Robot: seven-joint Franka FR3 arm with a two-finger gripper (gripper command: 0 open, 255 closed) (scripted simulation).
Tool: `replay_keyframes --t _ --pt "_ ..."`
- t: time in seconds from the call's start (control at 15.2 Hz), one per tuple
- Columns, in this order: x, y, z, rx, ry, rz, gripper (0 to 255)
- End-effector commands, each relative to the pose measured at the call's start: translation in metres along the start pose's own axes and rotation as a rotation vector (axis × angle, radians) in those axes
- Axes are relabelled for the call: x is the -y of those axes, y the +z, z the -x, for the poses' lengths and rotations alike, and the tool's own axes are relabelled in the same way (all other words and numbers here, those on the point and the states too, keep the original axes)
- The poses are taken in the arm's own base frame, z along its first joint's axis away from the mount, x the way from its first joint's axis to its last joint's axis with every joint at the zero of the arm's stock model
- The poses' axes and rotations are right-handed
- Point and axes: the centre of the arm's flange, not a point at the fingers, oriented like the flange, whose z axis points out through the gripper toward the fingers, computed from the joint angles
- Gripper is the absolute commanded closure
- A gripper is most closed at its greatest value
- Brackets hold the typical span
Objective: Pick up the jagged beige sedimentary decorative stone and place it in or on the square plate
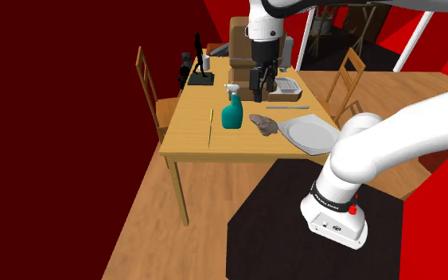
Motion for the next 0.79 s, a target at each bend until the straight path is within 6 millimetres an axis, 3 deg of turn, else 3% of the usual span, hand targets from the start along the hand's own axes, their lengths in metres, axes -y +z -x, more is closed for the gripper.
replay_keyframes --t 0.0,0.73 --pt "0.0 0.0 0.0 0.0 0.0 0.0 0" --pt "-0.093 0.103 -0.001 -0.07 -0.116 0.06 0"
